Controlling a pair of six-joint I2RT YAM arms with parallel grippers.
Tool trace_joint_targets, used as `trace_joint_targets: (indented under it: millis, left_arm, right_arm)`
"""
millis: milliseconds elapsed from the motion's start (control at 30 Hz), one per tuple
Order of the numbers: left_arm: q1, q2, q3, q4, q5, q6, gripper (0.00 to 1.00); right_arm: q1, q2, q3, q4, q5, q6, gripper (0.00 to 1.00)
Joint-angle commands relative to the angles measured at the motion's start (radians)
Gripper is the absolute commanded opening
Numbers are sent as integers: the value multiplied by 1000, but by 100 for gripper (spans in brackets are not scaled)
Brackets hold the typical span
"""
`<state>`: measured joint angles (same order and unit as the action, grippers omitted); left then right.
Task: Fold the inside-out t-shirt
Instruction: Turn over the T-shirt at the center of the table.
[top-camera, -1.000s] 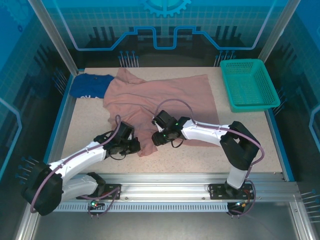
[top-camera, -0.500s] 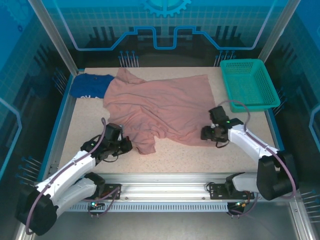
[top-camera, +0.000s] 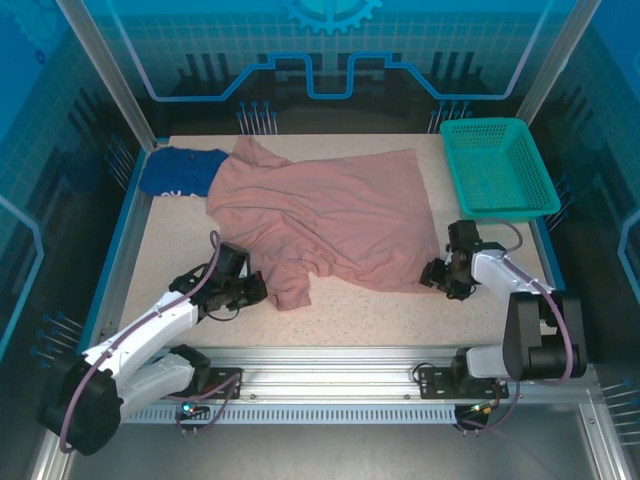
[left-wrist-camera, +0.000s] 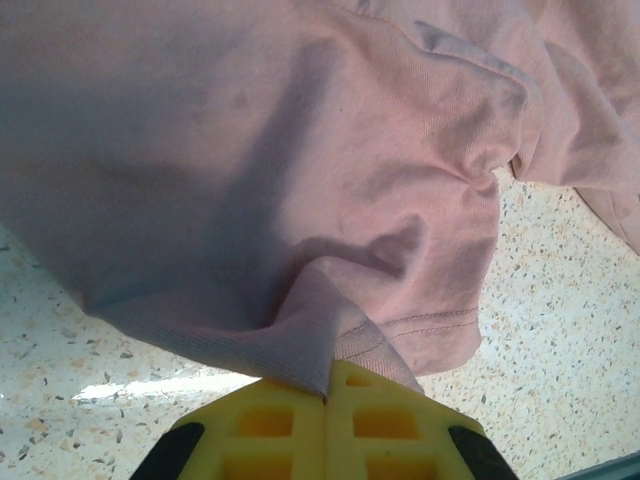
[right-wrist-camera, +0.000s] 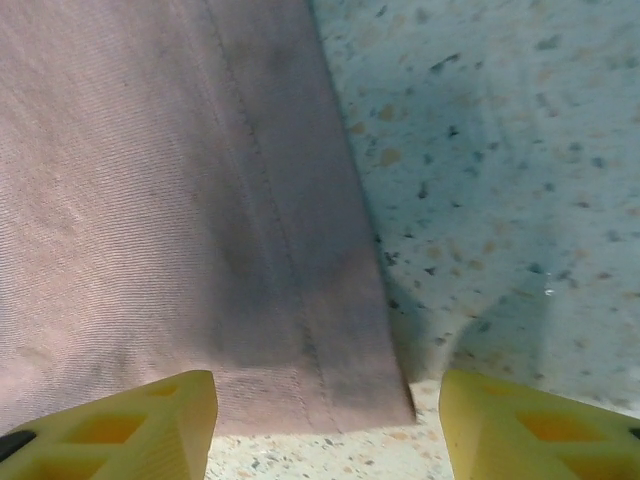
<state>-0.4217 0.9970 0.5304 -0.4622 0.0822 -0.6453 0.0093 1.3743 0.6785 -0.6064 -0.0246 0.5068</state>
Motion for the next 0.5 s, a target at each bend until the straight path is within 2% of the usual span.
trace_joint_targets:
  millis: [0, 100, 267, 400, 467]
  left_arm:
    - [11, 0, 26, 11, 26, 29, 0]
    - [15, -2, 26, 9, 28, 29, 0]
    - [21, -7, 25, 2, 25, 31, 0]
    - [43, -33, 29, -17, 12, 32, 0]
    - [63, -67, 33, -39, -6, 30, 0]
  right_arm:
    - [21, 29, -9, 35, -27, 27, 58]
    - [34, 50, -8, 49, -6, 30, 50]
    - [64, 47, -5, 63, 35, 42, 29]
    - [63, -11, -2, 69, 45, 39, 13]
    - [63, -70, 6, 60, 54, 27, 8]
